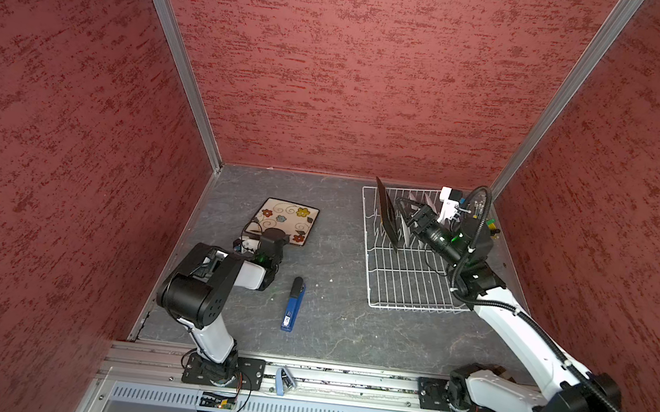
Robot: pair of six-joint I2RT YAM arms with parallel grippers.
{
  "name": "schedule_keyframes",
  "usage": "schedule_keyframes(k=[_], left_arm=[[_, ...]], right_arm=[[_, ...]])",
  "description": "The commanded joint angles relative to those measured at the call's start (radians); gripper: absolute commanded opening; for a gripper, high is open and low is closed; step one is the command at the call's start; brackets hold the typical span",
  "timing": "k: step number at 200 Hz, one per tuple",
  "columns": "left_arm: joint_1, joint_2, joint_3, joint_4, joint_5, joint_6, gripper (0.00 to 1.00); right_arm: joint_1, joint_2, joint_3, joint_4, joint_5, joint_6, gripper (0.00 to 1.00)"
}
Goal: Unload the plates from the dish rack
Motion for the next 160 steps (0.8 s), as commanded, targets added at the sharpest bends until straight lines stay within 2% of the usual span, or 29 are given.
schedule_keyframes(k=[1,40,72,94,122,160], left_arm=[[-0.007,0.016,0.043,0.128,0.005,-0.027,0.13],[-0.007,0.062,0.062,0.157,0.039,-0.044,0.2],[-0.009,0.097,0.078,0.195,0.068,-0.033,0.34],[-0.011,0.104,0.097,0.179,0.085,-0.023,0.5],[-0.014,0.113,0.105,0.189,0.092,-0.021,0.59],[-0.019,0.117,0.125,0.165,0.111,-0.018,0.67]], right_arm=[[-0.011,-0.015,-0.011,0.012,0.011,-0.004,0.86],[-0.018,-0.023,-0.017,0.004,0.017,-0.006,0.86],[-0.024,-0.024,-0.018,-0.001,0.014,-0.008,0.86],[-0.027,-0.026,-0.019,-0.002,0.012,-0.009,0.86],[-0.032,-0.031,-0.021,-0.006,0.01,-0.008,0.86],[-0.036,-0.045,-0.032,-0.008,0.013,-0.006,0.86]])
